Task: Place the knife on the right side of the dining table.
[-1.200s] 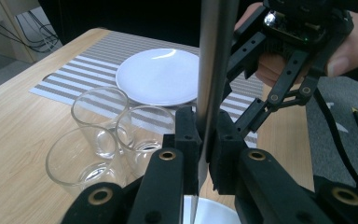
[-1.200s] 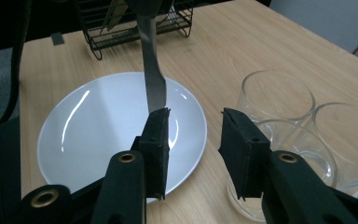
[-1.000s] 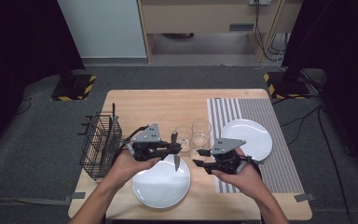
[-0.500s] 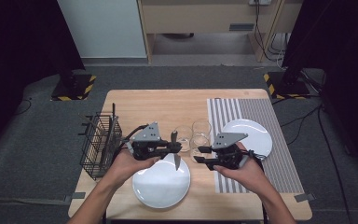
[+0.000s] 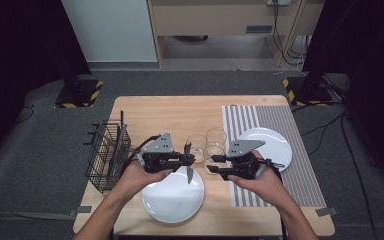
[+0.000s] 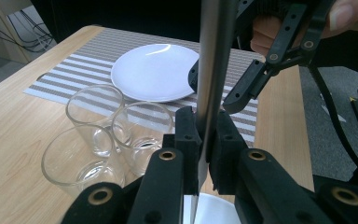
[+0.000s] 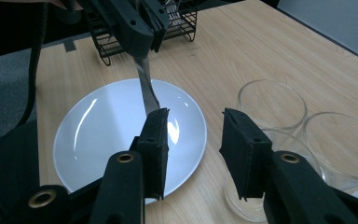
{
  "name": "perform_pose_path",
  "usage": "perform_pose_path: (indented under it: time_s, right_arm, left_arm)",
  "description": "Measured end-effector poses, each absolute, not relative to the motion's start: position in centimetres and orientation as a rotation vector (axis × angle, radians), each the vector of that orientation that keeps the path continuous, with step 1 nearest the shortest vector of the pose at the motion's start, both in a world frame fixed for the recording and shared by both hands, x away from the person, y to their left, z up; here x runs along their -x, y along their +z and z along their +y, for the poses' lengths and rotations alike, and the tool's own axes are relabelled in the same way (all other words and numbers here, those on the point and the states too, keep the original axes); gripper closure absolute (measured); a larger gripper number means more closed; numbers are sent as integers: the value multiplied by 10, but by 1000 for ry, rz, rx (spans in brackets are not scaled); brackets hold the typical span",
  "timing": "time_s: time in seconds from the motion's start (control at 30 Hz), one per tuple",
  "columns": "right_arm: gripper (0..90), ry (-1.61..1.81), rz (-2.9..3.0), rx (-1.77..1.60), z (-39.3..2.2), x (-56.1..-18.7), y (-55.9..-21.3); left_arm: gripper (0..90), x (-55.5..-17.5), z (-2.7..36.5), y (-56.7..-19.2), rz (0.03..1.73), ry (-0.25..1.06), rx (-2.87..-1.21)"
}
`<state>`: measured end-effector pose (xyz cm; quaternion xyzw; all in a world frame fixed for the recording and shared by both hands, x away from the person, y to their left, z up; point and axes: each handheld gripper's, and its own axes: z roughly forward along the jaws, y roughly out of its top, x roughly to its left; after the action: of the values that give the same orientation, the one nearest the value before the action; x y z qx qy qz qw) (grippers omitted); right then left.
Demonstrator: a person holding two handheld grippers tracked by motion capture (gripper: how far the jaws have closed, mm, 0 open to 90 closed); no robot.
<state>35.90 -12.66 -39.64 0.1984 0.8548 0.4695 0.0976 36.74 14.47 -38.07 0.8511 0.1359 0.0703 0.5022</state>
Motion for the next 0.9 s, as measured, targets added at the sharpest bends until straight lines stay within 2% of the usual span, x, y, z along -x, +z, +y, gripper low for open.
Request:
perform_pose_path:
  time_s: [0.47,0.9]
  right_arm:
    - [619,1441,2540,-546,-128,-359,-388]
    - [599,1455,2539,-484,-117,-364,-362]
  left_arm:
    - [833,-366,143,-391,331,165,-2065]
    - [833,-367,138,-395,327,153,-2086]
